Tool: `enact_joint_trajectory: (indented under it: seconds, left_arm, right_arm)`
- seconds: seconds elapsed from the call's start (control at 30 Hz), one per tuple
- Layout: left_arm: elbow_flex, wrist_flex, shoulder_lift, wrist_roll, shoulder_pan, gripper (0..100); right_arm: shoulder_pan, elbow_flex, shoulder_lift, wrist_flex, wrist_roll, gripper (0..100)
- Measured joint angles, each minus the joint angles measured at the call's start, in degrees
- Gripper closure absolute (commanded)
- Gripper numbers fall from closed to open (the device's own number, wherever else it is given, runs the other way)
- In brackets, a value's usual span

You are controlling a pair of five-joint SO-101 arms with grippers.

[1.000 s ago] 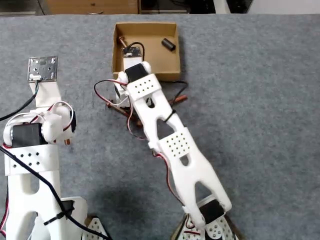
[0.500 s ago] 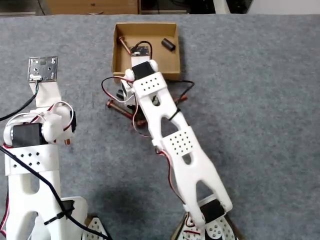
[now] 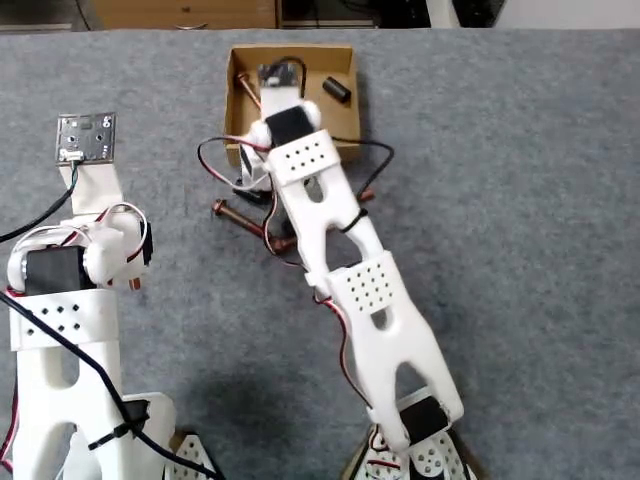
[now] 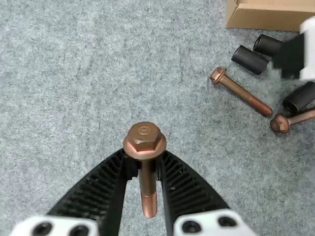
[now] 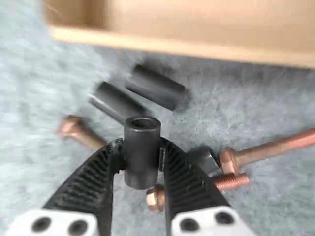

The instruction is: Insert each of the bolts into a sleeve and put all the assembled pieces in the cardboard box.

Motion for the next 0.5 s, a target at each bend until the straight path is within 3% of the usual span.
enact_joint_trajectory:
  seconds: [0.33,0.5]
  left_arm:
    - [-0.97,2.11,0.0,0.09,-0.09,98]
    - [-2.2,2.11,0.0,5.63,-3.69,98]
  right_arm:
    - [0.0,20.66,-22.68,0.09,0.79,99.7]
    - [-0.09,35.6,-38.77,0.09,2.29,99.7]
